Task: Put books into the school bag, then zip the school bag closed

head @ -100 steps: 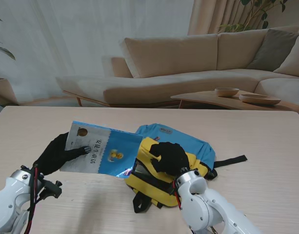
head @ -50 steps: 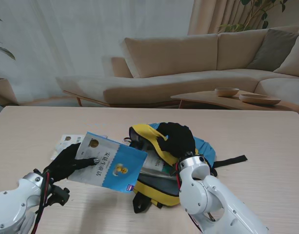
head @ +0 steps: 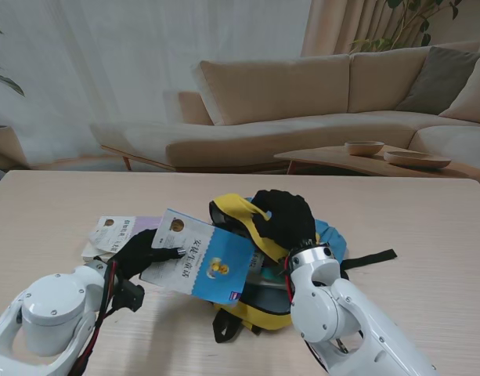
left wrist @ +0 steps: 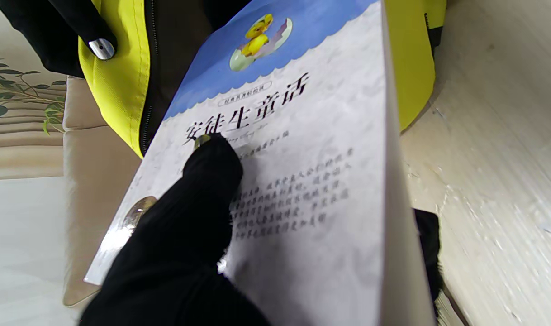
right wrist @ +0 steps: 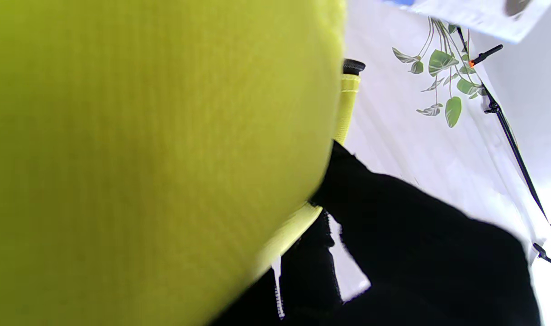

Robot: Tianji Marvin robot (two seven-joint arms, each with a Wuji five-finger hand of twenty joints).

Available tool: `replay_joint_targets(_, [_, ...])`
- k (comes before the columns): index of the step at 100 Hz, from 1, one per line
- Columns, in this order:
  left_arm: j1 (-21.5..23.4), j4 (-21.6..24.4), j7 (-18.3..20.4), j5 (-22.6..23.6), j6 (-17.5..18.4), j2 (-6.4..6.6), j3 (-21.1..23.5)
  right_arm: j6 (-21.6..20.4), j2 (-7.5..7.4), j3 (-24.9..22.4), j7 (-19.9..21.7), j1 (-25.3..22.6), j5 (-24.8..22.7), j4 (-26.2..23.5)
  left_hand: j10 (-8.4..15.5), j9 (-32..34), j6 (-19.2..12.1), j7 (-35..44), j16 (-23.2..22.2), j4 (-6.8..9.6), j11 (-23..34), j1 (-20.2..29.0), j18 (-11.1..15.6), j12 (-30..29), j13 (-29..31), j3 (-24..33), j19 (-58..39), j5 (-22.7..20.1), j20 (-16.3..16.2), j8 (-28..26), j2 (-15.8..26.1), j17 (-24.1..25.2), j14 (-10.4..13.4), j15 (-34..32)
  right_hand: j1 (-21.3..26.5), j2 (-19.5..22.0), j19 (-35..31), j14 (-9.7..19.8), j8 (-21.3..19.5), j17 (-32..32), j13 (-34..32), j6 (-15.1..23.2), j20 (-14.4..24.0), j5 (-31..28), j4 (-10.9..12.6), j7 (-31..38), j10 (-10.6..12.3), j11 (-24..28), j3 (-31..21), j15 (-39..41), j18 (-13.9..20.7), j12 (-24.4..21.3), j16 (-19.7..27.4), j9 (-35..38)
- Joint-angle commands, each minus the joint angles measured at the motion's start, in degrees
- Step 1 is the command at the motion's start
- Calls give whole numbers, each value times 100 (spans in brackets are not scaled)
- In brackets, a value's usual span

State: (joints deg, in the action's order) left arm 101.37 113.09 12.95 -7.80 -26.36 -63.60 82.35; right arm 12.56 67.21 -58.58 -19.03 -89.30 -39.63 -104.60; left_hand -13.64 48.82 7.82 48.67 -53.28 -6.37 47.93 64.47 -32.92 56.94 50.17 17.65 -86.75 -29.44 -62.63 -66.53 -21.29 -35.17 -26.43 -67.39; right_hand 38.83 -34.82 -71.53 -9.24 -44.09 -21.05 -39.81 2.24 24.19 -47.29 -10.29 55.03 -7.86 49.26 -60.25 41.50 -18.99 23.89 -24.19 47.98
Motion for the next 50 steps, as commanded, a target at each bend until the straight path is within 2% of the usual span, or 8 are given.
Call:
replay_joint_targets(1, [-98, 28, 69, -84, -61, -96, -61, -88, 11, 18, 107, -61, -45, -90, 434, 217, -1058, 1835, -81, 515, 888, 950, -62, 284, 244, 784, -468, -739, -14, -984, 1366, -161, 143, -505, 532, 532, -133, 8, -500, 47, -10, 730, 94, -105, 193, 608, -76, 126, 77, 65, -20, 88, -42, -156])
replay_joint_targets(37, [-713, -300, -462, -681, -917, -336, -659, -169, -12, 59, 176, -135, -53, -135, 442, 170, -1054, 1876, -68, 502, 898, 950, -38, 247, 216, 803, -461, -679, 6, -951, 1387, -141, 146, -493, 543, 546, -133, 14, -547, 47, 1, 736, 98, -104, 197, 587, -64, 118, 104, 53, -13, 97, -38, -165])
replay_joint_targets(50, [-883, -435, -631, -926, -1102, -428, -810, -184, -22, 75, 206, -147, -69, -152, 444, 157, -1043, 1890, -63, 498, 903, 950, -28, 237, 199, 817, -455, -666, 14, -939, 1391, -128, 133, -481, 544, 561, -131, 28, -559, 51, 7, 739, 98, -97, 199, 580, -58, 115, 113, 48, -9, 100, -37, -175])
